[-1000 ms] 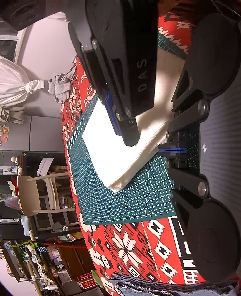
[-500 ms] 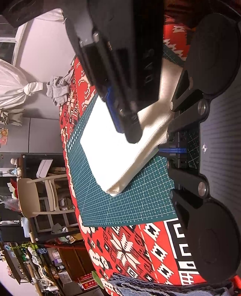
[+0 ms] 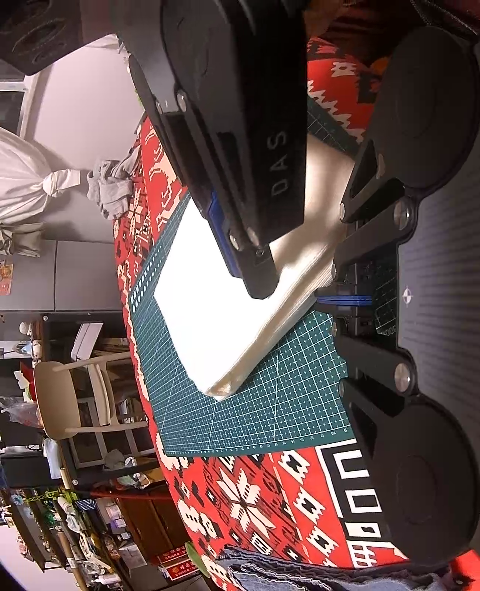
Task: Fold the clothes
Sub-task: 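Move both tools toward the folded cream sweater's end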
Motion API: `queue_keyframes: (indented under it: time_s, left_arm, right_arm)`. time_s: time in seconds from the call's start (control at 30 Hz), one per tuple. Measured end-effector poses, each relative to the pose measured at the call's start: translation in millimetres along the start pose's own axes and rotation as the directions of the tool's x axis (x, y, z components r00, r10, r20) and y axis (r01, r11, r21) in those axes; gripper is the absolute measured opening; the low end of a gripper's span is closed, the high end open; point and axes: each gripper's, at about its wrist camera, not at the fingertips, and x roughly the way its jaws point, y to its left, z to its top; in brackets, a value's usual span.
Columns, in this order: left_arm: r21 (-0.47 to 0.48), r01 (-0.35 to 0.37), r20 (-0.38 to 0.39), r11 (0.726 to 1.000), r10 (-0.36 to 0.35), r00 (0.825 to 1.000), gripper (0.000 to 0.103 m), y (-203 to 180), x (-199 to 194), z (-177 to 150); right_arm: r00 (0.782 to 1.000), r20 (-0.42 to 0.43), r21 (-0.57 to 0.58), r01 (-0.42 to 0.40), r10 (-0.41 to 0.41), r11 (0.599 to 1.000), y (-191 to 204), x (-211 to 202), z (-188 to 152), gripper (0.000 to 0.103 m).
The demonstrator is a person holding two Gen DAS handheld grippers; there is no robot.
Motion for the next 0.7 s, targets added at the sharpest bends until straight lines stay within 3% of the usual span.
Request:
queue_keyframes:
  time_s: [0.7]
  left_arm:
    - [-0.020,0.018,0.000,1.000,-0.018,1.000,0.000,-5.5,-4.9,-6.6]
  right_arm:
    - [1.000,-0.026,-0.062,-0.008,0.006,0.998,5.3,-21.4,-16.9,0.016]
